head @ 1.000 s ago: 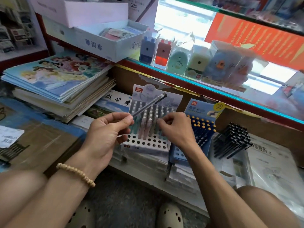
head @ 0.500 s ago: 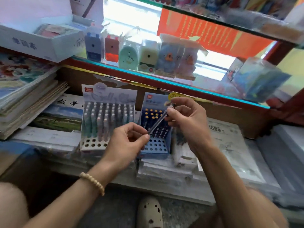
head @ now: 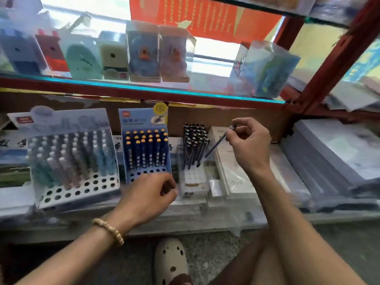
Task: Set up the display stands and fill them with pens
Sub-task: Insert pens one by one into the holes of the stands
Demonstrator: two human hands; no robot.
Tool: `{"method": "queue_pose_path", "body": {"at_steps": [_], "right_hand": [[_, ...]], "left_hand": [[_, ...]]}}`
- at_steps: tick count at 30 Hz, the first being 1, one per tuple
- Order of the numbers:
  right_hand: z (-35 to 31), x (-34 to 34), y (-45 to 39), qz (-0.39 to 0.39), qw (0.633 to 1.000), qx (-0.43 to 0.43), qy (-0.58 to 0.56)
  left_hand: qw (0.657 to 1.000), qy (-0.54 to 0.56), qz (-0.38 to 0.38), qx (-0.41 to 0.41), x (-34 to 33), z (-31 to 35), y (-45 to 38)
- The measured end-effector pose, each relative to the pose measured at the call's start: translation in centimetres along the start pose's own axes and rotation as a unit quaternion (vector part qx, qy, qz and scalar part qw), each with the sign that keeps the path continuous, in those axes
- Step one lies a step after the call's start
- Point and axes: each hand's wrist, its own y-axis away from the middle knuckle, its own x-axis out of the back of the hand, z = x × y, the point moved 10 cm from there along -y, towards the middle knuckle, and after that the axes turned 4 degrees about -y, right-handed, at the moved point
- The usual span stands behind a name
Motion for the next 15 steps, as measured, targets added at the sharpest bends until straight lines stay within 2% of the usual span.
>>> {"method": "queue_pose_path", "body": {"at_steps": [10, 15], "right_hand": [[1.5, -3.4, 0.5, -0.052, 0.992, 0.042, 0.110], [1.3, -6.1, 1.7, -0.136, 0.967, 0.110, 0.186]], "left_hand": [[0.998, -0.048, -0.028, -0.007, -0.6, 0.0, -0.6], [0.999, -0.042, -0.030, 0.004, -0.6, -0.7, -0.6]]}}
